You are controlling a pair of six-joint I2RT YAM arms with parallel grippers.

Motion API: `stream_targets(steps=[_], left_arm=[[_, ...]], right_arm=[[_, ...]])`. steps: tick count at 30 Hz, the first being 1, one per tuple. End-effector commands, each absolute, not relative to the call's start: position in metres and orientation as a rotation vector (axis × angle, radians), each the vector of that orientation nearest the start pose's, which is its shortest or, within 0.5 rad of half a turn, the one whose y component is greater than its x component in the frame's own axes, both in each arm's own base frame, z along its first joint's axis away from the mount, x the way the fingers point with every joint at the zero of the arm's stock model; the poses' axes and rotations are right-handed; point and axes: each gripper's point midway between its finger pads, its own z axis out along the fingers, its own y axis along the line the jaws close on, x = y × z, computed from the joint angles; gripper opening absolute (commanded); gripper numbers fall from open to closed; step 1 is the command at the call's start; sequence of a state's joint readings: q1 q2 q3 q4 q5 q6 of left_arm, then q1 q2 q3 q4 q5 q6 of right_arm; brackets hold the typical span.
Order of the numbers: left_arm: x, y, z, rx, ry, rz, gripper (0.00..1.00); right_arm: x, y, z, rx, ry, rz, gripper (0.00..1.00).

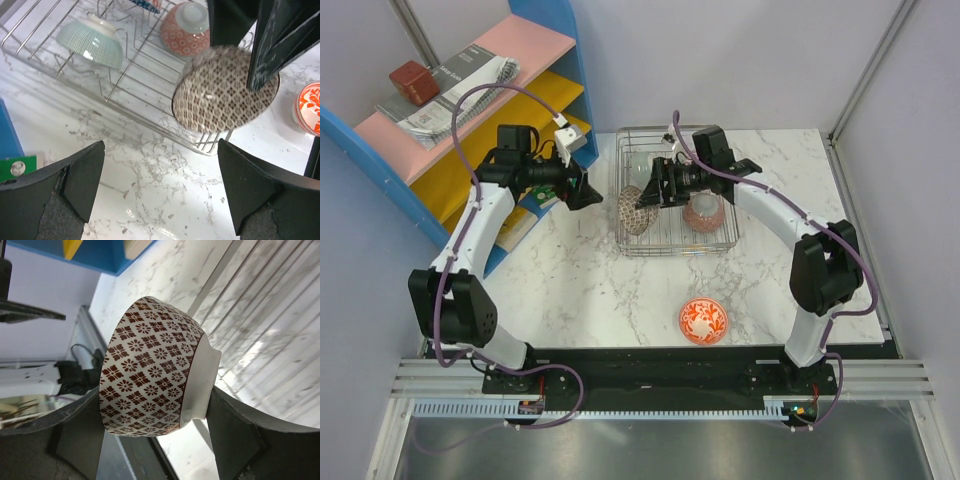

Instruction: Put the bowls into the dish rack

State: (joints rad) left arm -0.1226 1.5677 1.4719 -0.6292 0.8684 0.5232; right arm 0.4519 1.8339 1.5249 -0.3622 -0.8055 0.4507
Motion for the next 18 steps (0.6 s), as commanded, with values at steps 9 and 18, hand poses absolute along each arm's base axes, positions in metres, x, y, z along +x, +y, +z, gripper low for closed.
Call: stream_targets(steps=[9, 18], left_arm=[[0.333, -0.132, 0.227, 0.911, 1.881, -0.673, 1.00], [0.311, -0.117, 0.215, 0.848, 1.911, -0.638, 1.00]], right_arm=[[0.428, 0.280, 0.221, -0.564, 2.286, 0.634, 0.00], [0.445, 0.269, 0.206, -0.746, 2.254, 0.189, 0.00]])
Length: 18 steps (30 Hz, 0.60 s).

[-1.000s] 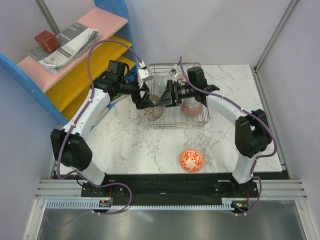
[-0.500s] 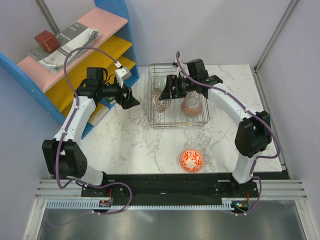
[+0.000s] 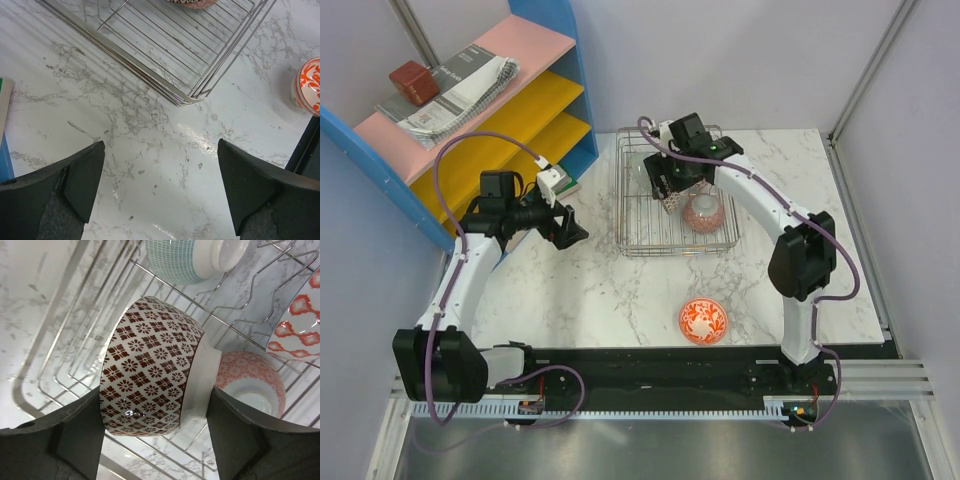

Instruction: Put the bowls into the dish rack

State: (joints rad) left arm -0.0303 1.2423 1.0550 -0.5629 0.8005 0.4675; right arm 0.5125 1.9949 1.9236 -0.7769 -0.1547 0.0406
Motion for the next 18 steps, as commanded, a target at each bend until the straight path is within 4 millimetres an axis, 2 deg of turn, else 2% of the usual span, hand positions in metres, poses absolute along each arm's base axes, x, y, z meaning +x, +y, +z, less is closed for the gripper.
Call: stream_targets(steps=[1, 13, 18], left_arm=[[0.311, -0.115, 0.214, 0.839, 1.912, -0.634, 1.00], [0.309, -0.102, 0.211, 0.776, 1.920, -0.628, 1.00], [0.309, -0.099, 0.210, 0.766, 1.924, -0.625, 1.00]], right_arm=[[0.444, 0.272, 0.207, -0.765, 2.246, 0.162, 0.00], [0.451, 0.280, 0.185, -0.978, 2.163, -0.222, 0.00], [0.450, 0.291, 0.176, -1.051, 2.126, -0.296, 0.00]])
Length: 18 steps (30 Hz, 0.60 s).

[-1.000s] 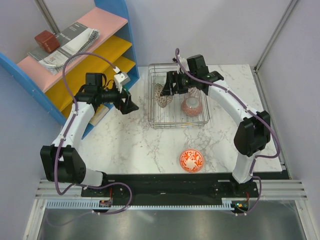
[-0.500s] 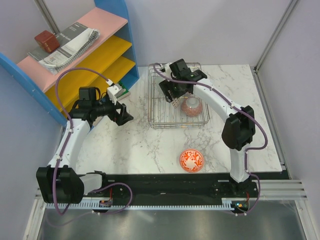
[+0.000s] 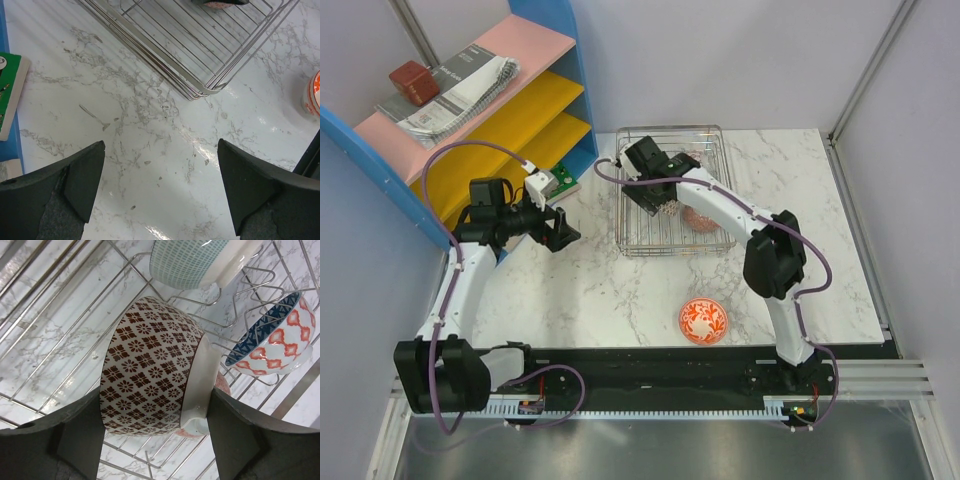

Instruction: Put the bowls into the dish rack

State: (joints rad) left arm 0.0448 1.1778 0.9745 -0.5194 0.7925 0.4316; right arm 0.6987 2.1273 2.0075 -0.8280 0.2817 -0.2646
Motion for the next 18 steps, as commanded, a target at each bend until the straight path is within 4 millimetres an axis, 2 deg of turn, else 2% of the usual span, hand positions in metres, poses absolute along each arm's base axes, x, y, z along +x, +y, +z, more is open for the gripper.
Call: stream_targets(steps=[1, 18], left_arm=[[0.309, -0.099, 0.211, 0.762, 1.923, -0.625, 1.00], [0.308, -0.095, 0.209, 0.743, 1.915, -0.620, 1.00]], right_arm=[[0.449, 0.293, 0.174, -1.075, 2.117, -0.311, 0.00], [0.451, 0.330, 0.144, -1.248, 1.982, -0.486, 0.00]])
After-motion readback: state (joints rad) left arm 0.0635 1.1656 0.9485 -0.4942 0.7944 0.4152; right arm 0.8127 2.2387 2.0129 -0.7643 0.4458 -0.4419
